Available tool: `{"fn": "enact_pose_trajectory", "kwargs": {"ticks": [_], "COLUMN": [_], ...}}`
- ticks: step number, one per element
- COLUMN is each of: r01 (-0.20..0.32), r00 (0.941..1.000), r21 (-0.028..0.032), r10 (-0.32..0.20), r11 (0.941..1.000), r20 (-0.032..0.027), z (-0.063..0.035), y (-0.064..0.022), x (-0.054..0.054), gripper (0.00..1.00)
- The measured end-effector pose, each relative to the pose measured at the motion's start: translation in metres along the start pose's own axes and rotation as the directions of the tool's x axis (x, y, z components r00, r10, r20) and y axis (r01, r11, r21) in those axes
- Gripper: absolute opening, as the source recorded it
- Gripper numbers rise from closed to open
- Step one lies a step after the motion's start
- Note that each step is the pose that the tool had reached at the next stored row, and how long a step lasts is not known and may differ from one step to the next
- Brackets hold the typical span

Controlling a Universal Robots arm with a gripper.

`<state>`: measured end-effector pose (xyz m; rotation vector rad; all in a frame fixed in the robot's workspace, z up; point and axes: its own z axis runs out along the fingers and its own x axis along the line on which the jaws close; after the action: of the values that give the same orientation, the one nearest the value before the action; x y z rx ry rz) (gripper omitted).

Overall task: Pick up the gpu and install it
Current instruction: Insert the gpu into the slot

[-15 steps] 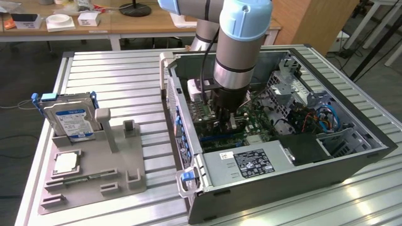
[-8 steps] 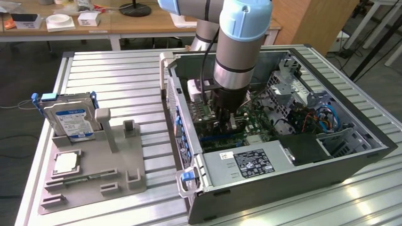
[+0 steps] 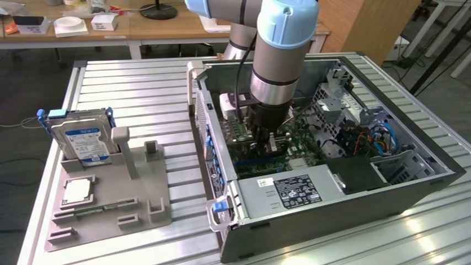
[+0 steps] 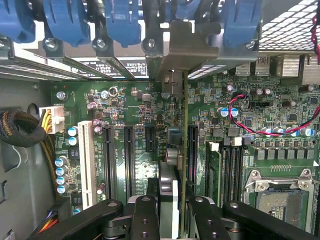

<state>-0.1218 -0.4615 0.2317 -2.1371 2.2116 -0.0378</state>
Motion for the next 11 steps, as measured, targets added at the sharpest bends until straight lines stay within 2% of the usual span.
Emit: {"fn": "enact_pose_trajectory", "kwargs": {"ticks": [11], "r01": [0.000], "r00": [1.0000], "r21": [0.0000], "r10": [0.000], "r11": [1.0000], "r20": [0.0000], "z": [0.0000], "y": [0.0000], "x": [0.0000], "gripper": [0.28]}}
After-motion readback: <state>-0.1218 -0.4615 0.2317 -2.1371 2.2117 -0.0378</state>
